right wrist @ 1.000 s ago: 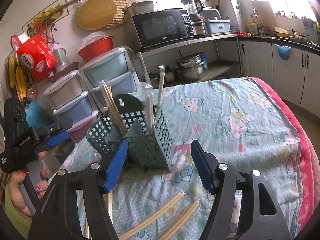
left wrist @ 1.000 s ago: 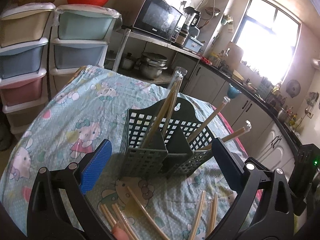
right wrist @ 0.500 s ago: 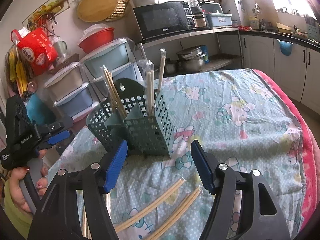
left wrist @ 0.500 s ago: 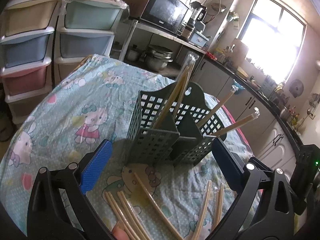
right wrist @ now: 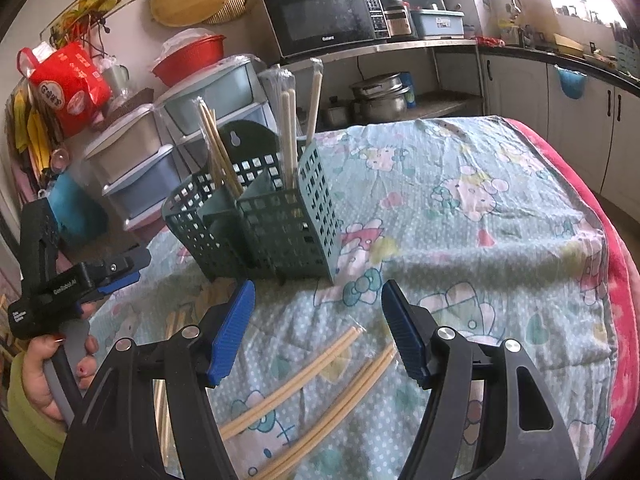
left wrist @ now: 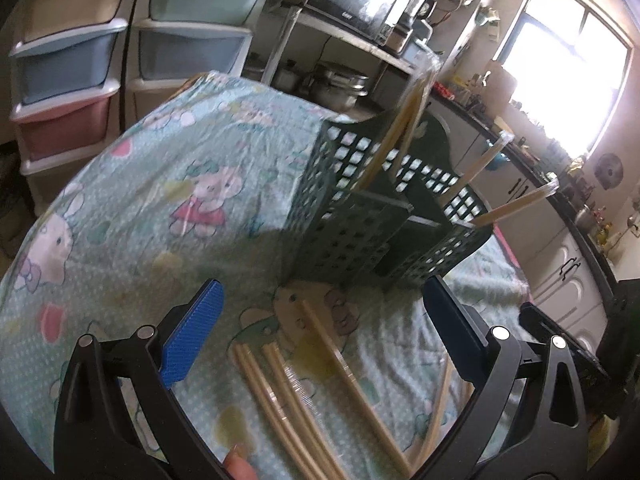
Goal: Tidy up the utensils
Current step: 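Move both grippers back from the caddy toward the loose chopsticks on the sheet, then close the left gripper on wrapped chopsticks while the right gripper grasps another wrapped chopstick, then lift the chopsticks upright with the left gripper while the right gripper carries its chopstick over the caddy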
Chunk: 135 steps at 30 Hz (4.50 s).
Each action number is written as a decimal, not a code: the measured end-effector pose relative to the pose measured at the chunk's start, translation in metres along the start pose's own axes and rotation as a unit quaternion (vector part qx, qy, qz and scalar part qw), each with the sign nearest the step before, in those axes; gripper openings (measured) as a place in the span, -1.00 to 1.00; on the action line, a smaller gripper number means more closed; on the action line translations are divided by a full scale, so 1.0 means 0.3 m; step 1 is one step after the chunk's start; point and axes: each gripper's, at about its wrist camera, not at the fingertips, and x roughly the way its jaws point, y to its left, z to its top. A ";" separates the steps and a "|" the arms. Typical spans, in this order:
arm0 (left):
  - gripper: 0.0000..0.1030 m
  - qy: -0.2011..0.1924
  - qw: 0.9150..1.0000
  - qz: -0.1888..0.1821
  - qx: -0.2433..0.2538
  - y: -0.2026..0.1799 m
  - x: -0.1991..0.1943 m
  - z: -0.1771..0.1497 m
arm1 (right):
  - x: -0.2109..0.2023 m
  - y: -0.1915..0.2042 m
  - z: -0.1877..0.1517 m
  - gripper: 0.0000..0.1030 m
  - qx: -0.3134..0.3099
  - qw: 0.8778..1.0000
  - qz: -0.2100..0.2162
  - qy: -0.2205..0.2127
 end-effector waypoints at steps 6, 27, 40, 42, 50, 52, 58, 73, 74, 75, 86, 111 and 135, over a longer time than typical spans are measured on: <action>0.79 0.015 1.000 0.013 -0.018 0.066 0.011 -0.040 | 0.015 -0.008 -0.027 0.23 0.000 1.000 -0.002 0.013; -0.33 0.077 0.996 0.001 -0.047 0.145 0.058 -0.148 | 0.038 -0.024 -0.073 0.23 0.007 0.999 -0.010 0.035; -0.59 0.088 0.994 0.044 -0.037 0.160 0.097 -0.148 | 0.094 -0.051 -0.103 0.23 0.021 0.996 -0.025 0.077; -0.66 0.085 0.995 0.045 -0.040 0.167 0.103 -0.145 | 0.108 -0.062 -0.110 0.23 0.029 0.995 -0.028 0.086; -0.71 0.081 0.995 0.045 -0.046 0.180 0.118 -0.131 | 0.158 -0.113 -0.125 -0.03 0.070 0.991 -0.029 0.109; -0.71 0.081 0.995 0.044 -0.049 0.179 0.119 -0.130 | 0.169 -0.126 -0.128 -0.16 0.082 0.990 -0.028 0.113; -0.71 0.080 0.995 0.044 -0.051 0.179 0.127 -0.122 | 0.179 -0.154 -0.127 -0.33 0.104 0.988 -0.028 0.112; -0.85 0.075 0.995 0.034 -0.060 0.202 0.151 -0.099 | 0.188 -0.211 -0.110 -0.77 0.126 0.985 -0.029 0.112; -0.85 0.075 0.995 0.031 -0.061 0.204 0.151 -0.098 | 0.185 -0.218 -0.109 -0.78 0.131 0.985 -0.026 0.112; -0.86 0.075 0.995 0.028 -0.063 0.207 0.150 -0.098 | 0.184 -0.223 -0.106 -0.79 0.135 0.984 -0.023 0.110; -0.95 0.057 0.996 -0.014 -0.074 0.185 0.093 -0.077 | 0.113 -0.278 -0.074 -0.80 0.155 0.984 -0.022 0.080; -0.96 -0.025 0.996 -0.089 0.008 -0.059 -0.102 0.092 | -0.115 0.064 0.141 -0.88 -0.007 0.997 0.063 -0.043; -0.97 -0.082 0.983 -0.146 0.069 -0.255 -0.196 0.225 | -0.191 0.185 0.243 -0.89 -0.054 0.989 0.087 -0.108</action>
